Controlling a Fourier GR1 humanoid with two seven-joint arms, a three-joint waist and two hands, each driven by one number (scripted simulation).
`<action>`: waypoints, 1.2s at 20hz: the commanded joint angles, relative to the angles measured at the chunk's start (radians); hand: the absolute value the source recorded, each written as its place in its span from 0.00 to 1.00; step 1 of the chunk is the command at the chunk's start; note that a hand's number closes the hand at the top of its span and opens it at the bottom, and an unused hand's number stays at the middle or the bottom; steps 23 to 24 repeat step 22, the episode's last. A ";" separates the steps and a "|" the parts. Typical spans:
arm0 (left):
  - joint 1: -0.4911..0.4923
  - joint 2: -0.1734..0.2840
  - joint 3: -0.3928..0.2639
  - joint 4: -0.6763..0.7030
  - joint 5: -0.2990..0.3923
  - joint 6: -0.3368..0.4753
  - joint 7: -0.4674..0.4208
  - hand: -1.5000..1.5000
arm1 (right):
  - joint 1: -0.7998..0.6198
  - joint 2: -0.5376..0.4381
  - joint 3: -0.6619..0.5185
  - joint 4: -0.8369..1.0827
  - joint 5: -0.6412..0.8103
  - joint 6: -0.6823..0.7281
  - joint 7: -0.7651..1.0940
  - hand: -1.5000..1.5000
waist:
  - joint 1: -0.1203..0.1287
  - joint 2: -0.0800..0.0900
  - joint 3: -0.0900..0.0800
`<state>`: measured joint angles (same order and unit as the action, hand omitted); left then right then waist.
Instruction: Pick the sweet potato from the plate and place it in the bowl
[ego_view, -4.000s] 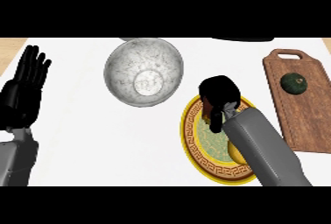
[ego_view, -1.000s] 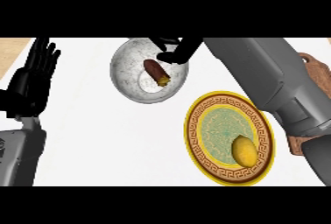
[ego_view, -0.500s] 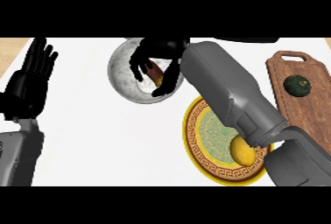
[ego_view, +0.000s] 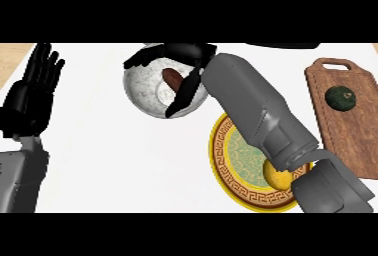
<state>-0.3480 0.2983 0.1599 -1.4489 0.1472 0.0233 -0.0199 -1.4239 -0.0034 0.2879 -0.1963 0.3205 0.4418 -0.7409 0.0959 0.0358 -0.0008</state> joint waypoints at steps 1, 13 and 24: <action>0.026 -0.009 -0.006 -0.005 -0.013 0.006 -0.018 0.50 | -0.006 -0.035 -0.102 0.040 -0.092 0.066 -0.057 0.00 | -0.002 0.002 0.000; -0.047 -0.006 -0.025 -0.017 0.005 -0.024 0.002 0.50 | -0.078 -0.209 -0.253 0.124 -0.228 0.121 0.112 0.00 | 0.068 0.046 0.001; -0.062 -0.030 -0.052 -0.044 -0.004 -0.016 0.001 0.50 | -0.038 -0.303 -0.272 0.113 -0.245 0.179 0.120 0.00 | 0.109 0.075 0.005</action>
